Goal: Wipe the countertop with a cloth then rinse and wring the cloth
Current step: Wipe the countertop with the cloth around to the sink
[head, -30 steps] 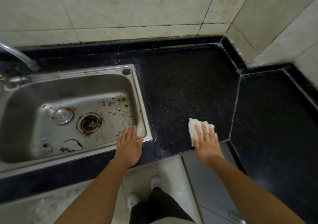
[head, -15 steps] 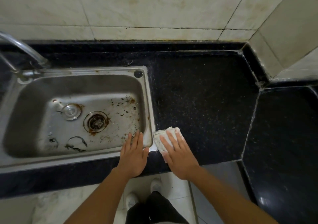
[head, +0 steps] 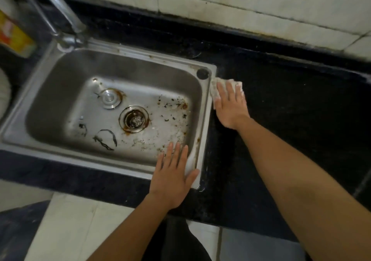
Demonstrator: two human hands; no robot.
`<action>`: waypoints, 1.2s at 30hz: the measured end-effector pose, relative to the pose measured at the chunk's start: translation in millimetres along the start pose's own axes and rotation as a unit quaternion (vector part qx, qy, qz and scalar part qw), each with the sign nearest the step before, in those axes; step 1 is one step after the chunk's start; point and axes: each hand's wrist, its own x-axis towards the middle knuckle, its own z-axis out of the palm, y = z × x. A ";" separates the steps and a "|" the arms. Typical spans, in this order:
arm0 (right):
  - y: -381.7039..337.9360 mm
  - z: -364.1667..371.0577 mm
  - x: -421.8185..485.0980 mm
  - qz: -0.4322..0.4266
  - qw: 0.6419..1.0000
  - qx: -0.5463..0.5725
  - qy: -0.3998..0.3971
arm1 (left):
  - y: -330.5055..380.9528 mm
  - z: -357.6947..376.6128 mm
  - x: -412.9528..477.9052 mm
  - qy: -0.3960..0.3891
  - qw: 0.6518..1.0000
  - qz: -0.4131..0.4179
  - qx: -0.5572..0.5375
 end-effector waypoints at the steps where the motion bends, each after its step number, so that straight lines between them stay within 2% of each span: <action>1: 0.7 -6.0 14.0 0.004 1.000 0.004 0.001 | -0.2 -2.3 2.8 -0.008 1.000 -0.001 -0.004; 6: 1.5 -27.3 62.0 0.023 1.000 0.018 0.008 | -2.2 -4.2 9.1 -0.020 1.000 0.006 0.004; 10: -2.0 -25.5 53.0 0.033 0.998 0.048 0.021 | -2.6 -3.2 9.2 -0.019 1.000 0.006 0.016; 17: -1.7 18.8 -36.7 -0.007 0.999 0.030 0.039 | -3.0 -5.4 10.6 -0.033 0.999 0.006 0.011; 22: -5.4 52.8 -114.0 -0.044 0.995 0.034 0.081 | -2.1 -7.6 9.8 -0.047 0.999 0.003 -0.004; 24: -3.9 59.0 -133.9 -0.046 0.993 0.074 0.081 | -3.5 -9.0 7.2 -0.044 0.999 0.012 -0.009; 27: -10.9 49.6 -136.2 -0.005 0.984 0.164 0.068 | -10.2 -16.8 1.8 -0.055 0.997 0.037 -0.050; 29: -26.8 34.7 -126.4 0.012 0.977 0.190 0.090 | -23.4 -28.2 6.9 -0.051 0.994 0.025 -0.089; 32: -69.7 8.3 -107.7 -0.012 0.963 0.233 0.133 | -58.3 -56.8 24.5 -0.018 0.995 0.009 -0.095; 36: -143.0 -2.3 -73.3 -0.032 0.942 0.312 0.121 | -131.2 -107.0 45.1 0.019 0.996 0.009 -0.084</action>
